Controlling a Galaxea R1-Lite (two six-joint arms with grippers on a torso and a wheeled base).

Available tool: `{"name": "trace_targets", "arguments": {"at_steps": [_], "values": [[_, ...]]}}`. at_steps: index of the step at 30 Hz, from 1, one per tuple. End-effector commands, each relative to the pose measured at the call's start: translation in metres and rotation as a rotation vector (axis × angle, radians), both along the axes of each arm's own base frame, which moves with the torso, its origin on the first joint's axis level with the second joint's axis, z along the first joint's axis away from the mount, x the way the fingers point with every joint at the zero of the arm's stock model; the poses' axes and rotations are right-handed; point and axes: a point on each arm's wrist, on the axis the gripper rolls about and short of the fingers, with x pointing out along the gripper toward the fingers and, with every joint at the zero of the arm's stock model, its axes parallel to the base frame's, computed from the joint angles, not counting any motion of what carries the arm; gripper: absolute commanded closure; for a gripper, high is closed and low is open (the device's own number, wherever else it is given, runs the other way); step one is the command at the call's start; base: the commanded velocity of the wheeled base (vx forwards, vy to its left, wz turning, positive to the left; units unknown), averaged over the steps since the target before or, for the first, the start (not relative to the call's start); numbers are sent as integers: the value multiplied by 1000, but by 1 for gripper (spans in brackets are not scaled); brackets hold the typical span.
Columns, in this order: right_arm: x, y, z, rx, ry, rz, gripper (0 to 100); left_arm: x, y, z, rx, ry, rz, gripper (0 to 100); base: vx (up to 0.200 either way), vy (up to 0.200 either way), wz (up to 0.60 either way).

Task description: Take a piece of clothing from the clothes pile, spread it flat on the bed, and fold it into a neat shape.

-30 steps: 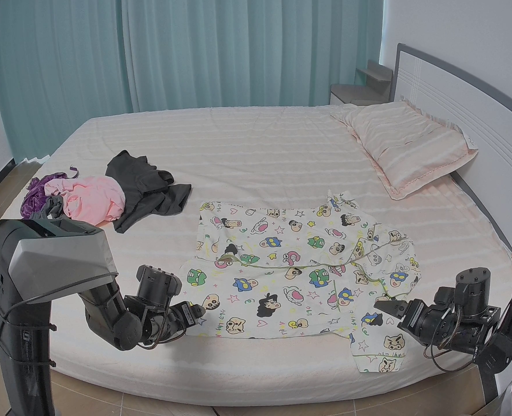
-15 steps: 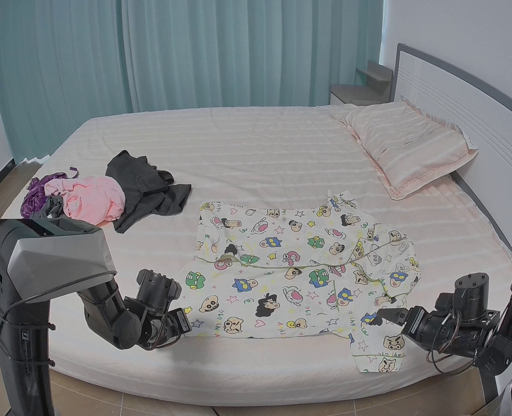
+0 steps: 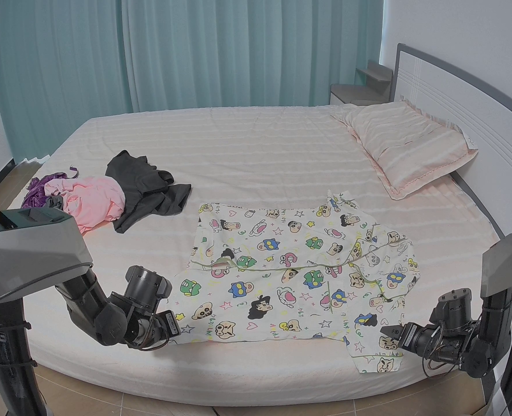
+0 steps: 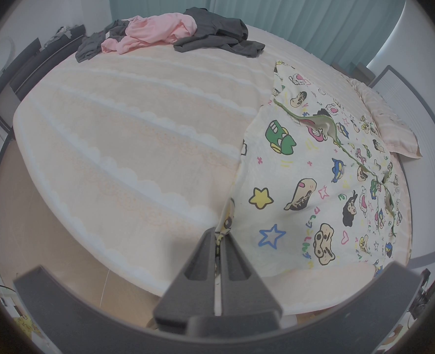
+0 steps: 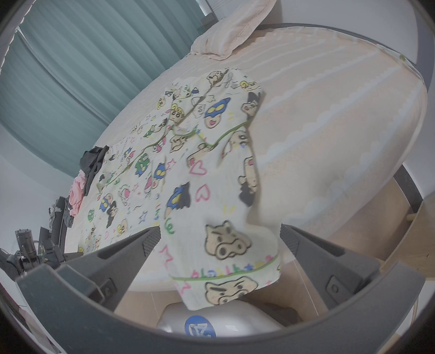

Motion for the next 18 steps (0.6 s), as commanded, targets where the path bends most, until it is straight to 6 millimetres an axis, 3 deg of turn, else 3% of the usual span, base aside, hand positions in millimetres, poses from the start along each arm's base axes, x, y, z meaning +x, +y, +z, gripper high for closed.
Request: {"name": "trace_targets", "arguments": {"at_steps": [1,7,18], "values": [[2,-7,-18,-17,51,-33,0,-1,6,7,7,-15,23,100,0,0,0],[7,-10,-31,-10,30,-53,0,-11,11,2,26,23,17,100,0,0,0],[1,-9,-31,-9,57,-34,0,-5,26,3,32,14,48,100,0,0,0]]}}
